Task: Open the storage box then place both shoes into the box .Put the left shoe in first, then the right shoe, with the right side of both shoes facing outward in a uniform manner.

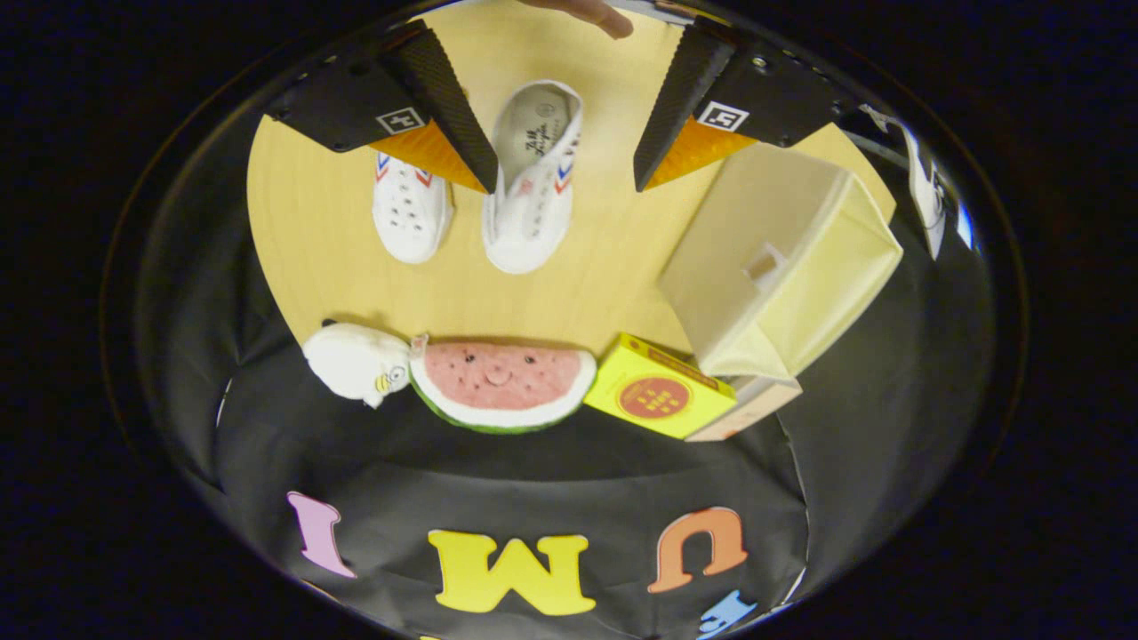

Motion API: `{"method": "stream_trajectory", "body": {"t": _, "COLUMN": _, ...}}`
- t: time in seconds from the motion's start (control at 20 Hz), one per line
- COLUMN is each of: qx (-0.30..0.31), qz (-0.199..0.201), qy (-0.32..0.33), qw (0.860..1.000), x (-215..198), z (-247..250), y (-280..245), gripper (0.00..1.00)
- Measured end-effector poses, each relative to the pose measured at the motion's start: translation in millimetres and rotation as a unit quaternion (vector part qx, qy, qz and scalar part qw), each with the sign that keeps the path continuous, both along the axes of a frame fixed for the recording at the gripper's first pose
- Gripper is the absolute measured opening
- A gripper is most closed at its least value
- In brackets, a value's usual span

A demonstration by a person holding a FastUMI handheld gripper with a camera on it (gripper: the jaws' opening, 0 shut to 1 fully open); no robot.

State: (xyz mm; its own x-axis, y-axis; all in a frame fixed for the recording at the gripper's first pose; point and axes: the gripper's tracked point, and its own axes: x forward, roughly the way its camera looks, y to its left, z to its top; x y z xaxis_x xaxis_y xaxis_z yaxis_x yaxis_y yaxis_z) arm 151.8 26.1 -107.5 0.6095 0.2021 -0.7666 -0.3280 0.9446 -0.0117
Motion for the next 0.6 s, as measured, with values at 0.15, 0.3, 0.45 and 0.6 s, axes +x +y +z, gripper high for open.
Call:
{"method": "stream_trajectory", "body": {"t": 0.15, "qx": -0.05, "qz": -0.01, "qy": 0.044, "qw": 0.998, "x": -0.8, "z": -39.7, "y": -31.2, "gripper": 0.95}}
{"method": "stream_trajectory", "body": {"t": 0.3, "qx": -0.058, "qz": -0.031, "qy": 0.067, "qw": 0.996, "x": 9.2, "z": -60.4, "y": -41.2, "gripper": 0.91}}
{"method": "stream_trajectory", "body": {"t": 0.45, "qx": -0.097, "qz": -0.064, "qy": 0.083, "qw": 0.99, "x": 25.2, "z": -76.2, "y": -53.7, "gripper": 0.9}}
{"method": "stream_trajectory", "body": {"t": 0.6, "qx": -0.102, "qz": -0.058, "qy": 0.122, "qw": 0.986, "x": 32.9, "z": -92.8, "y": -43.3, "gripper": 0.66}}
